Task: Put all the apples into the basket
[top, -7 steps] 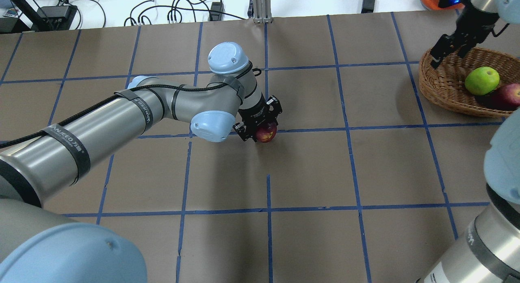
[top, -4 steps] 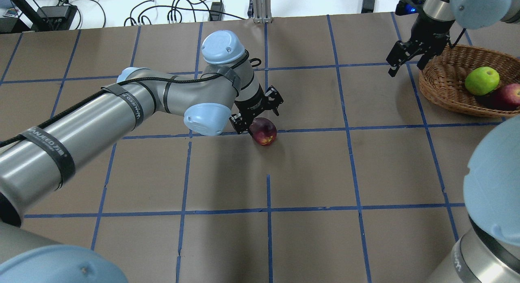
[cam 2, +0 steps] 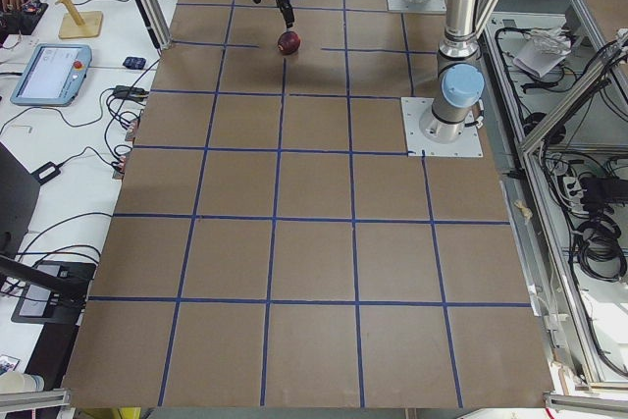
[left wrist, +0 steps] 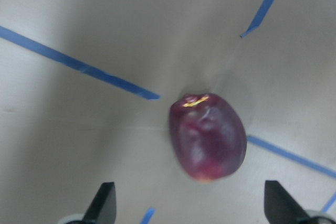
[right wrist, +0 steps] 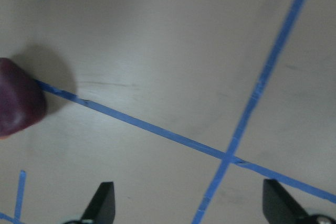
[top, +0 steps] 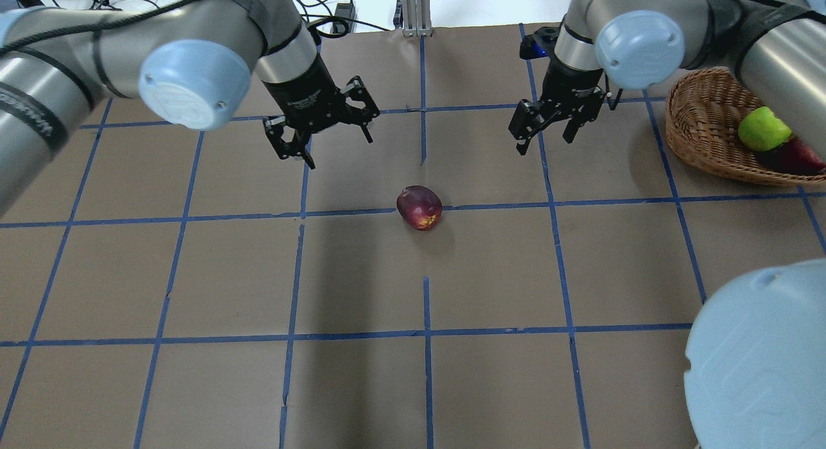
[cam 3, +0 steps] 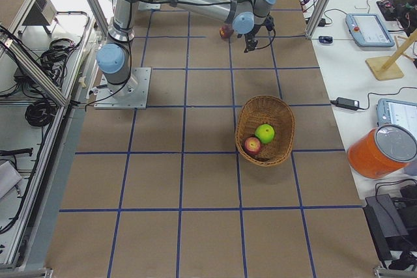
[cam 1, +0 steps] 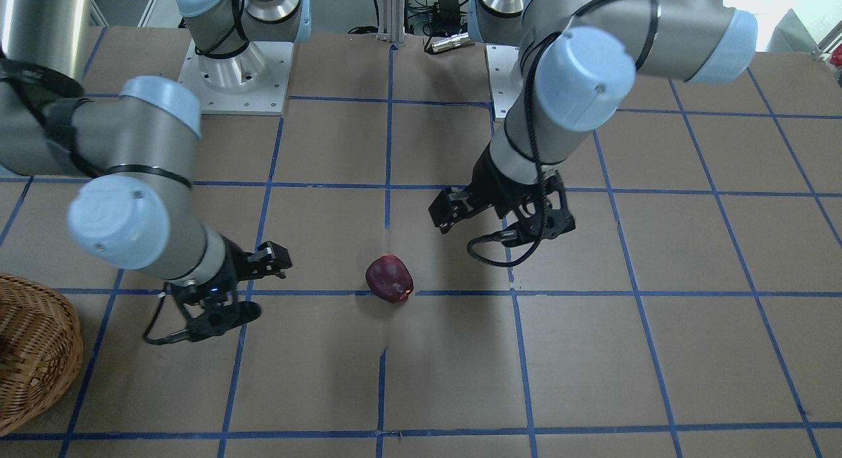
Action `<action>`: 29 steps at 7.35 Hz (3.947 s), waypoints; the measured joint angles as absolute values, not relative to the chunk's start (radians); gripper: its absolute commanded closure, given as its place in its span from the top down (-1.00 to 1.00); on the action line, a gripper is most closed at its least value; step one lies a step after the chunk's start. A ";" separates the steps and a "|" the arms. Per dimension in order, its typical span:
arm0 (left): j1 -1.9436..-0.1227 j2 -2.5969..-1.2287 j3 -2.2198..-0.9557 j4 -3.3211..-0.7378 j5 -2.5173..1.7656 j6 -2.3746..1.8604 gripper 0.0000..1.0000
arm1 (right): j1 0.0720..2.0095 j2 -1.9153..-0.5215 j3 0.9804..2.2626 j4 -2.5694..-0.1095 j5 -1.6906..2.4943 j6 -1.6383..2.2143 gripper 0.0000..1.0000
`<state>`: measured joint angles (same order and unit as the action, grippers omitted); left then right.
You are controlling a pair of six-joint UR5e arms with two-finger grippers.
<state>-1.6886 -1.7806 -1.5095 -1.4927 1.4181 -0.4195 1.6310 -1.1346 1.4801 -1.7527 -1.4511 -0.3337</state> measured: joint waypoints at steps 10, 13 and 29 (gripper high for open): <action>-1.568 -1.608 -1.490 -1.621 1.541 0.007 1.00 | 1.951 -1.000 1.661 -2.200 -1.495 -0.259 -0.31; -1.569 -1.611 -1.495 -1.601 1.541 0.014 1.00 | 1.909 -1.061 1.648 -2.168 -1.502 -0.228 -0.76; -1.560 -1.588 -1.487 -1.588 1.542 0.015 1.00 | 1.278 -1.194 1.459 -1.914 -1.602 -0.539 1.00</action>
<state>-1.5598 -1.5885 -1.4873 -1.5878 1.5422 0.0150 1.2783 -1.1944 1.4591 -1.9141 -1.6018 -0.5387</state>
